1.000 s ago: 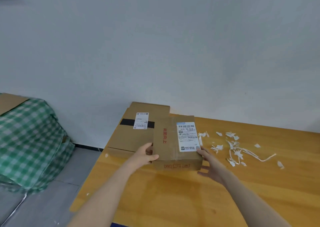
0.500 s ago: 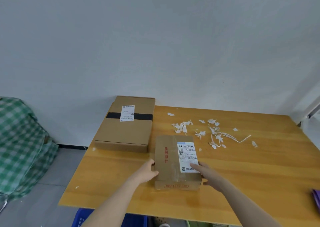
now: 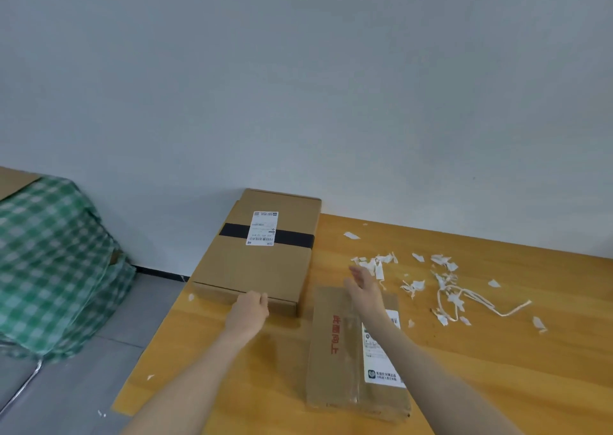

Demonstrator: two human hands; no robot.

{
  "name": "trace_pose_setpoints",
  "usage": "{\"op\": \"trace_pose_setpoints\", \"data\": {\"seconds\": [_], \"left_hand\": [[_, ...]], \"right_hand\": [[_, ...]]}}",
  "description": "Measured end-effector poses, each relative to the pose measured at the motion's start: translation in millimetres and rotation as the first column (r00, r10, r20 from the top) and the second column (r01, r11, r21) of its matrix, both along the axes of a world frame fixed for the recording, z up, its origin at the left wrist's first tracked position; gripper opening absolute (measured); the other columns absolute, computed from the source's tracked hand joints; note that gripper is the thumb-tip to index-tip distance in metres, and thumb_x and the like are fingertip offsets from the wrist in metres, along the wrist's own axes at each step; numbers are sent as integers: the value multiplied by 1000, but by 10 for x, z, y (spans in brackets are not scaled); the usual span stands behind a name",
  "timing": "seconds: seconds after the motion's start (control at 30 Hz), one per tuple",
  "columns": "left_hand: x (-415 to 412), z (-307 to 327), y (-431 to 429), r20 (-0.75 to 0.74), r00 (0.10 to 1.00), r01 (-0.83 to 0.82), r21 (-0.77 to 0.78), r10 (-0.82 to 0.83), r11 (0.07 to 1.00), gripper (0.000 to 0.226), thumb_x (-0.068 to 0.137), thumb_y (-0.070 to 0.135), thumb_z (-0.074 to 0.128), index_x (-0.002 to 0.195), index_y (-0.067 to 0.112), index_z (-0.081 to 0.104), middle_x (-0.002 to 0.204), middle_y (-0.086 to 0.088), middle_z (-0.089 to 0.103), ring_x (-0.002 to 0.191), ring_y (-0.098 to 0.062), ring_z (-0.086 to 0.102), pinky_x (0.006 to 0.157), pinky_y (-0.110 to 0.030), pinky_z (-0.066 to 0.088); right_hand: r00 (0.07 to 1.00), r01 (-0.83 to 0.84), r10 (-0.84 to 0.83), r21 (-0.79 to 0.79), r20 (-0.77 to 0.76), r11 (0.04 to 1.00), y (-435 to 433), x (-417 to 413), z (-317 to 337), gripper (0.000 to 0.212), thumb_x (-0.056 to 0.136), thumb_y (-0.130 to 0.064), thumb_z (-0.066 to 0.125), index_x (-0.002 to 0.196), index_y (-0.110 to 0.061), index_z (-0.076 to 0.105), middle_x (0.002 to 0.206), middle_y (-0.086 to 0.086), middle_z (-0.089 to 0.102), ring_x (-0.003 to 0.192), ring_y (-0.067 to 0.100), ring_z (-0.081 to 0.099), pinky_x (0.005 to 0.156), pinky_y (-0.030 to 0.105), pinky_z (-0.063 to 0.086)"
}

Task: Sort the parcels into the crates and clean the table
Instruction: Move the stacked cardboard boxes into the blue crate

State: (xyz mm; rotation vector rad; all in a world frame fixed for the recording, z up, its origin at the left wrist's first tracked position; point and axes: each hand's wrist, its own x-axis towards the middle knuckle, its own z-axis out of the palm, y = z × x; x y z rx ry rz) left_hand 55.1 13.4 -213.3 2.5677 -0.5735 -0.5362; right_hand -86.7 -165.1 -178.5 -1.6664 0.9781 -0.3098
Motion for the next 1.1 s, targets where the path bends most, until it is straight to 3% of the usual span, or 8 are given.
{"op": "trace_pose_setpoints", "data": {"seconds": [0.07, 0.17, 0.47, 0.53, 0.63, 0.83, 0.97, 1.1], "left_hand": [[183, -54, 26, -40, 998, -58, -32, 57, 998, 28, 98, 10, 35, 111, 6, 60, 117, -7, 58, 101, -23, 58, 91, -33, 47], [489, -96, 30, -57, 995, -85, 3, 85, 996, 44, 95, 3, 42, 138, 6, 39, 143, -9, 37, 128, -25, 41, 104, -32, 35], [1289, -204, 213, -86, 973, -190, 220, 213, 957, 68, 91, 16, 47, 150, 11, 12, 156, -14, 11, 145, -30, 4, 116, -43, 16], [1444, -314, 310, -156, 945, -257, 186, 287, 948, 66, 90, 17, 48, 148, 8, 18, 151, -17, 24, 141, -33, 18, 113, -45, 25], [1521, -429, 393, -312, 870, -379, 71, 382, 923, 56, 92, 11, 49, 143, 4, 25, 113, -7, 52, 96, -26, 52, 81, -35, 46], [1493, -487, 438, -409, 799, -507, -64, 441, 860, 35, 91, 18, 55, 119, 0, 45, 96, -4, 50, 80, -17, 51, 68, -29, 41], [1391, -509, 693, -368, 772, -609, -199, 518, 767, 45, 76, 44, 60, 74, 5, 38, 74, -7, 35, 62, -17, 34, 57, -30, 28], [1292, -260, 878, -376, 742, -668, -349, 555, 657, 27, 96, 26, 52, 80, 10, 37, 83, -5, 39, 75, -20, 38, 62, -32, 30]], "right_hand": [[999, -18, 14, 97, 36, 995, 26, 227, 32, 42, 98, -21, 47, 139, -17, 39, 144, 3, 42, 133, 20, 39, 103, 32, 34], [995, -100, 100, 223, 11, 970, 34, 587, 22, 56, 97, -24, 49, 148, -17, 27, 152, 6, 31, 137, 22, 33, 107, 35, 31], [995, -88, 101, 457, -4, 885, 59, 1286, -390, 71, 91, -14, 57, 149, -20, 16, 142, 2, 42, 125, 21, 44, 107, 37, 37], [994, -75, 104, 470, -36, 880, 69, 1382, -488, 76, 89, -14, 59, 149, -22, 13, 141, 3, 41, 124, 21, 44, 108, 41, 38], [992, 21, 49, 537, -114, 843, 74, 1470, -580, 72, 92, -18, 55, 147, -15, 10, 139, 6, 41, 121, 23, 44, 108, 41, 37], [975, 201, -94, 612, -202, 765, -2, 1549, -672, 72, 91, -39, 57, 144, -7, 21, 137, 11, 43, 124, 28, 43, 108, 42, 35], [988, 120, -23, 650, -156, 750, 8, 1521, -603, 71, 88, -42, 61, 140, -12, 23, 126, 6, 45, 112, 23, 46, 102, 44, 41], [996, -11, 68, 648, -63, 762, 71, 1498, -340, 59, 86, -31, 68, 129, -17, 31, 112, 4, 52, 99, 20, 53, 83, 41, 49]]}}
